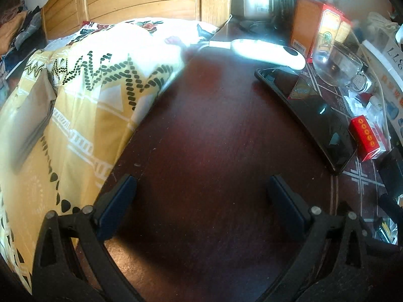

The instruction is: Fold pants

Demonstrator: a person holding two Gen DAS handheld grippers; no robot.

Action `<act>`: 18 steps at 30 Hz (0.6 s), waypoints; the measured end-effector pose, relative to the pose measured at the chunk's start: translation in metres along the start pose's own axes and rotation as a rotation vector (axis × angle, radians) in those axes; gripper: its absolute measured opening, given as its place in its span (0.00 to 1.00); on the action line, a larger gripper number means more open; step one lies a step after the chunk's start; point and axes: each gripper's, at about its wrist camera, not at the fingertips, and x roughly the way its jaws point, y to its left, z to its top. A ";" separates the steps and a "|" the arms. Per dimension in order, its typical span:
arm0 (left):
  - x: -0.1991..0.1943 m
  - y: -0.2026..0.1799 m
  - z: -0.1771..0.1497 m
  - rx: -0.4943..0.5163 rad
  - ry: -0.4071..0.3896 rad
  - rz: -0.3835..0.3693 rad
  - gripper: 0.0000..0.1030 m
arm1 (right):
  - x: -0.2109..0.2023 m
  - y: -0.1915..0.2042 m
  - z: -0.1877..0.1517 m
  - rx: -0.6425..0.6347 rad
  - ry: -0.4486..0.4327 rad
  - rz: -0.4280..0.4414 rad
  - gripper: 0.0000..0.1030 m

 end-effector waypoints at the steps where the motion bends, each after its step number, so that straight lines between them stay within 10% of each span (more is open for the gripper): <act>1: -0.001 0.000 -0.001 0.000 0.000 -0.001 1.00 | 0.002 0.000 0.001 -0.001 -0.001 0.000 1.00; 18: -0.004 0.002 -0.001 -0.001 -0.001 -0.004 1.00 | 0.003 -0.001 0.002 -0.002 0.000 0.001 1.00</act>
